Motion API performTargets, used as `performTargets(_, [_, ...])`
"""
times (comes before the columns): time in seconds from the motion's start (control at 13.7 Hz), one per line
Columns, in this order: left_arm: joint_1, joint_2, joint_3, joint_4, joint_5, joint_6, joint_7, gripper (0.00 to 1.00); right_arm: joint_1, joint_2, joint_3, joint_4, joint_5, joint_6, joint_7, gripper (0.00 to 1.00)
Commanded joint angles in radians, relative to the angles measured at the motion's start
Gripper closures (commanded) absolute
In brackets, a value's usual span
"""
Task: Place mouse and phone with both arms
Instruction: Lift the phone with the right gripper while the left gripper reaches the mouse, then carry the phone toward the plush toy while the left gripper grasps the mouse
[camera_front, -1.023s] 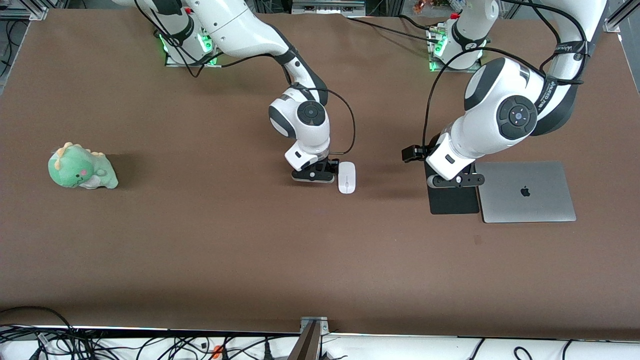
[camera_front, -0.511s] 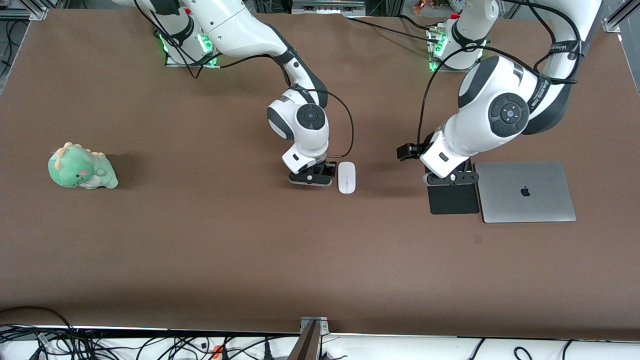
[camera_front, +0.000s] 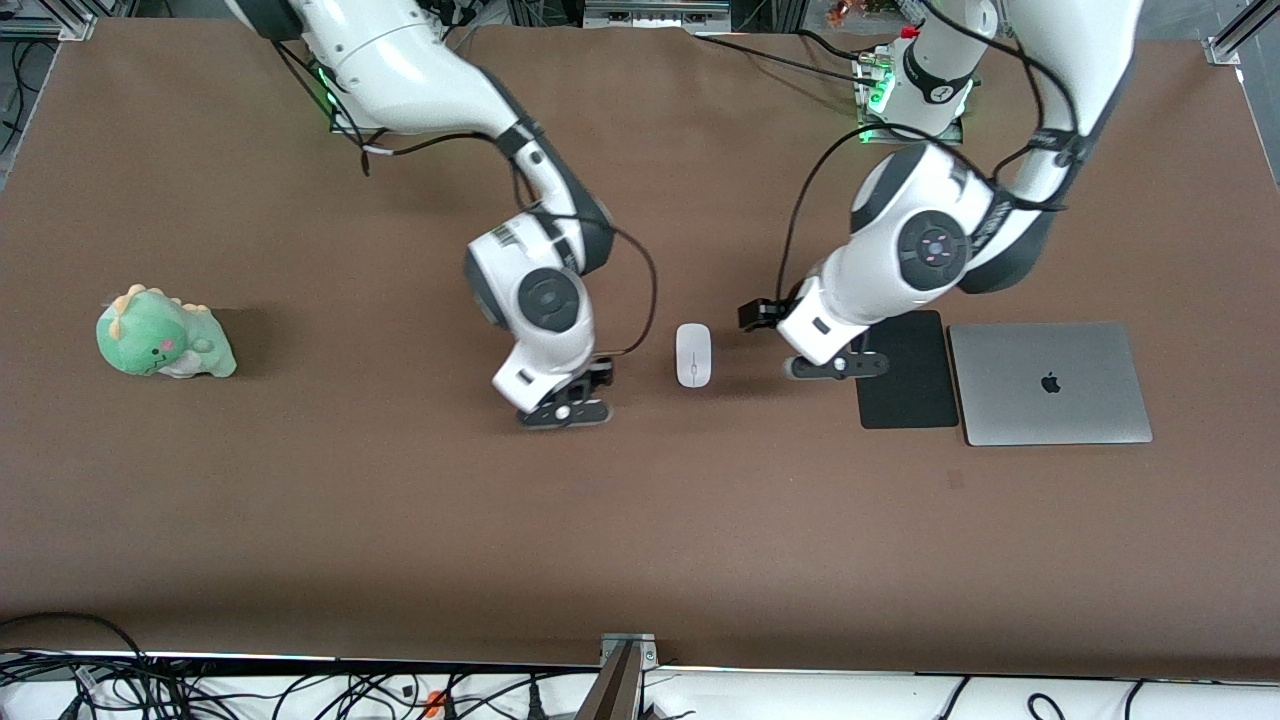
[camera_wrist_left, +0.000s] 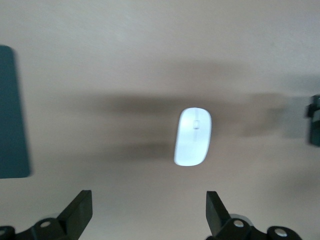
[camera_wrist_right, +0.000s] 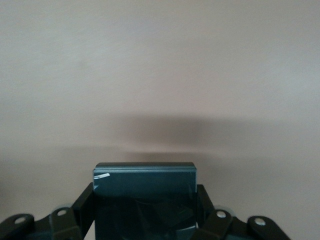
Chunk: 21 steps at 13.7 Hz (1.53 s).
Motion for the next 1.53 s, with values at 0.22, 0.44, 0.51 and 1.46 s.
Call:
performTargets(0.22, [-0.111,0.128,0.007,0.001,0.089,0.153,-0.104,0.00,-0.259,-0.166,0.011,-0.164,0.043,-0.026,-0.294,0.58])
performTargets(0.44, [-0.166,0.194,0.008,0.010,0.210,0.181,-0.120,0.00,-0.377,-0.303,0.010,-0.418,0.045,0.142,-0.348,0.58])
performTargets(0.51, [-0.177,0.218,0.008,0.010,0.235,0.200,-0.131,0.00,-0.417,-0.351,0.008,-0.521,0.045,0.226,-0.379,0.58])
performTargets(1.46, [-0.303,0.338,0.131,0.068,0.339,0.345,-0.188,0.00,-0.627,-0.382,-0.013,-0.964,0.046,0.837,-0.557,0.56])
